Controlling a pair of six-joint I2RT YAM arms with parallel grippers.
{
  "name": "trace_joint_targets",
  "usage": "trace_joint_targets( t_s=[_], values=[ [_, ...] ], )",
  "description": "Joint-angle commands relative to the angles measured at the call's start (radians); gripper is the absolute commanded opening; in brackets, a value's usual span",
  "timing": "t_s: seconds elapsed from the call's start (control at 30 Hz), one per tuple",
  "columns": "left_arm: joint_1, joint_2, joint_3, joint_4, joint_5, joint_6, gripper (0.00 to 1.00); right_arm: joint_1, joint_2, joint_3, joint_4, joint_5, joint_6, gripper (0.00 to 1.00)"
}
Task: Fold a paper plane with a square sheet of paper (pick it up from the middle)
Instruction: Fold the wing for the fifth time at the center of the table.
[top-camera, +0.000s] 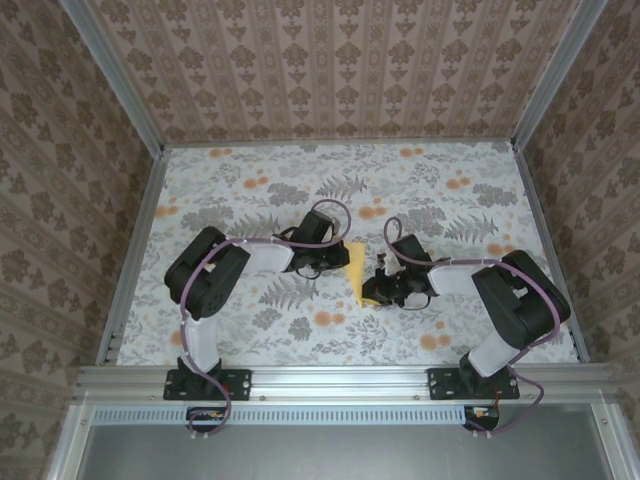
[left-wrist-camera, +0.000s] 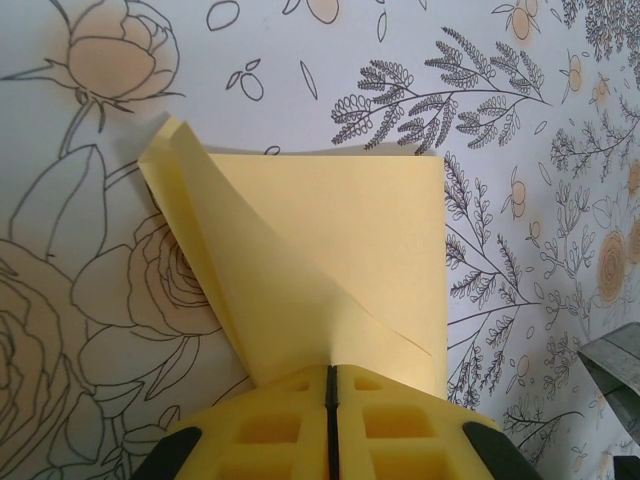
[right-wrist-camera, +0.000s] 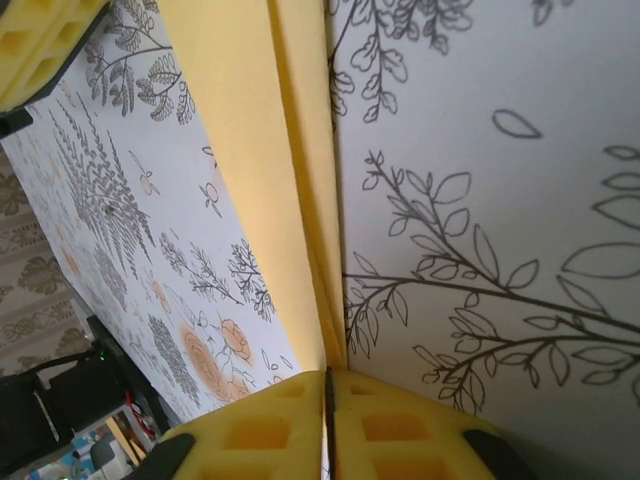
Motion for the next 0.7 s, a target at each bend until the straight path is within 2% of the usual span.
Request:
trace_joint_targets(
  t_s=[0.0, 0.13, 0.2, 0.4, 0.67],
  values=[
    [-0.008, 0.044, -0.056, -0.158, -0.05, -0.011, 0.11, 0.011, -0.09, 0.013, -0.107, 0.048, -0.025, 0.19],
    [-0.008, 0.045, -0.053, -0.157, -0.047, -0.012, 0.11, 0.01, -0.199, 0.041, -0.19, 0.131, -0.065, 0.26],
    [-0.008, 0.043, -0.053, -0.155, -0.045, -0.011, 0.11, 0.011, -0.205, 0.051, -0.165, 0.101, -0.07, 0.26],
    [-0.008, 0.042, -0.058, -0.154, -0.045, -0.014, 0.1, 0.018, -0.072, 0.096, 0.01, -0.033, -0.016, 0.18],
    [-0.01, 0.042, -0.067, -0.147, -0.042, -0.021, 0.1, 0.02, 0.082, 0.11, 0.127, -0.046, 0.027, 0.13]
  ],
)
